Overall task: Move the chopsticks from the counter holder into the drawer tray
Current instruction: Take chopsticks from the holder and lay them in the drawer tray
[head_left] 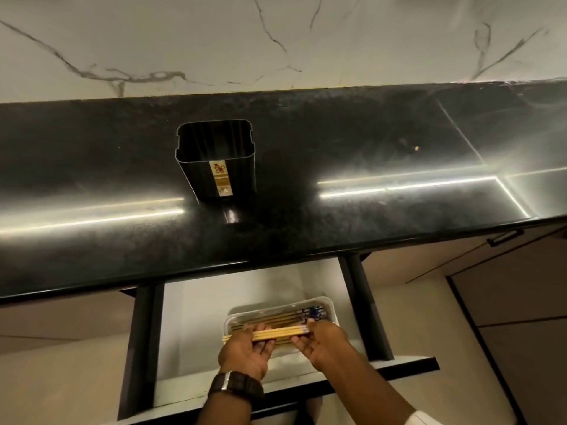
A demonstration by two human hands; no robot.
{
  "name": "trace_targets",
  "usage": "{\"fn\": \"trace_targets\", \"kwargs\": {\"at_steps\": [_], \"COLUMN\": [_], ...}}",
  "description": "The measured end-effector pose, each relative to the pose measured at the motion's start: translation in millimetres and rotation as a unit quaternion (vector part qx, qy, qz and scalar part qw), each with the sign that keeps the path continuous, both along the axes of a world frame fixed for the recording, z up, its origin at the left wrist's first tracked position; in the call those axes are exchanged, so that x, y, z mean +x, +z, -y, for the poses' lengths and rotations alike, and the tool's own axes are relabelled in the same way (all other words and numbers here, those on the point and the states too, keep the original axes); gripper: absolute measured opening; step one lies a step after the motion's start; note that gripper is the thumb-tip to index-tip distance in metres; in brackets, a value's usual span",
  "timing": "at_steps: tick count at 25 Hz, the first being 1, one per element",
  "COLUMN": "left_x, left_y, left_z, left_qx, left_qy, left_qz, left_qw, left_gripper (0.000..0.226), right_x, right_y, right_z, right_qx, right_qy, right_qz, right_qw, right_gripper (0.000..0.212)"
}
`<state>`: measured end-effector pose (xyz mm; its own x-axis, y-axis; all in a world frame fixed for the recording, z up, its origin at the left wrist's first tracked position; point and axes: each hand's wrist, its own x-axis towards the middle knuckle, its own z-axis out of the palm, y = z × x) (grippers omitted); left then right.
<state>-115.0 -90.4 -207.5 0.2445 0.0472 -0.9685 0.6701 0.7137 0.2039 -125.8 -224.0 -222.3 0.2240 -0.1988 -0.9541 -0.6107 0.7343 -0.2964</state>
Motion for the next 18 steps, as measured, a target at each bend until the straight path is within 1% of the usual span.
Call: {"fn": "trace_targets", "kwargs": {"at_steps": [3, 7, 10, 13, 15, 17, 18], "left_x": [9.5, 20.3, 20.8, 14.0, 9.1, 8.4, 10.1], "left_y": [-23.1, -38.2, -39.6, -34.3, -34.3, -34.9, -34.7], "left_z": [-4.3, -6.7, -10.6, -8.9, -4.8, -1.6, -1.8], "left_qx": [-0.01, -0.016, -0.028, -0.005, 0.019, 0.012, 0.001], "left_qy": [0.008, 0.0, -0.008, -0.018, -0.018, -0.034, -0.041], "left_qz": [-0.034, -0.054, -0.055, -0.044, -0.034, -0.032, -0.036], "left_qw": [0.999, 0.998, 0.998, 0.999, 0.999, 0.999, 0.998], "left_gripper": [0.037, 0.036, 0.043, 0.052, 0.053, 0.048, 0.048], "right_x": [9.0, 20.6, 17.9, 10.0, 8.3, 11.5, 13.8], "right_y": [-21.3, -32.6, -36.3, -39.2, -42.2, -40.5, -41.1], "right_z": [4.1, 5.0, 12.2, 16.6, 13.7, 8.0, 7.6], "right_qx": [-0.006, -0.014, -0.029, -0.07, -0.114, -0.127, -0.128], "right_qy": [0.035, 0.054, 0.04, 0.032, 0.063, 0.11, 0.129], "right_qz": [-0.034, -0.054, -0.046, -0.029, -0.014, -0.002, -0.01], "right_qw": [0.999, 0.997, 0.998, 0.997, 0.991, 0.986, 0.983], "right_gripper": [0.034, 0.031, 0.03, 0.027, 0.027, 0.021, 0.019]}}
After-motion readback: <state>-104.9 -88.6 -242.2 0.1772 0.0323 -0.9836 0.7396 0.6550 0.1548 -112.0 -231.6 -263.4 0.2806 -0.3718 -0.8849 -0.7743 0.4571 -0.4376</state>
